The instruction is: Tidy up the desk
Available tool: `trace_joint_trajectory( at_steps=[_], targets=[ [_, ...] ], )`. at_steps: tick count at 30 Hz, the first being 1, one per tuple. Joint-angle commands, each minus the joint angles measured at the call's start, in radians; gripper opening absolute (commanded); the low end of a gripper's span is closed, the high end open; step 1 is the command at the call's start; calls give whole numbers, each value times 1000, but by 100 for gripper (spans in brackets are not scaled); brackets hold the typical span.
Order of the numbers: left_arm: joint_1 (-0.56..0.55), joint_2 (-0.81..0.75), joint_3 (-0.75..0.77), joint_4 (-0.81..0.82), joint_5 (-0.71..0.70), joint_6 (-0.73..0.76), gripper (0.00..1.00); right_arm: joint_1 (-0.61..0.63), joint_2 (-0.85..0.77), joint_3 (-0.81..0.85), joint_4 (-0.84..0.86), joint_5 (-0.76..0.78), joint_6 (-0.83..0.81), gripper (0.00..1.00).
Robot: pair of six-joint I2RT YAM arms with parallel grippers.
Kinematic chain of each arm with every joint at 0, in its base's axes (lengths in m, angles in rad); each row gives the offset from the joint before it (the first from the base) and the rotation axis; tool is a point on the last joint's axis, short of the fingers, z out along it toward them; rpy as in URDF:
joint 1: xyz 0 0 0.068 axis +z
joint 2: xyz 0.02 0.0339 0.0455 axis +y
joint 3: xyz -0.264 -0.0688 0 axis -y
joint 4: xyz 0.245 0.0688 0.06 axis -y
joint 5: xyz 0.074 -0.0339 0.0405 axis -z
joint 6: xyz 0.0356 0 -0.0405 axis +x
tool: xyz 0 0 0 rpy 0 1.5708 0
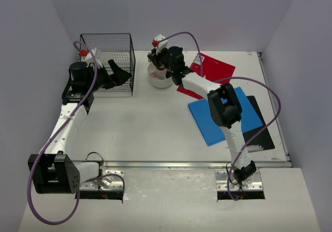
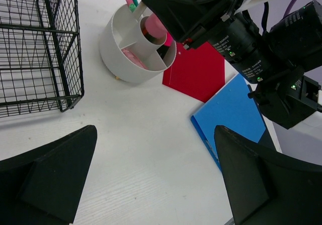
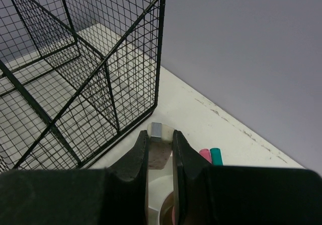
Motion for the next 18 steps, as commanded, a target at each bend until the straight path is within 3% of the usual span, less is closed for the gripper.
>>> trace_joint_trajectory(
  at_steps=[1,13,18],
  targets=[
    [16,-12,3,39,21,-12,100,2,8,8,76,-1,-69,7],
    [24,16,-3,46,39,-21,100,2,6,-18,33,-30,-108,15],
    [30,17,-3,41,43,-21,100,2,5,-25,30,-34,-116,36]
  ],
)
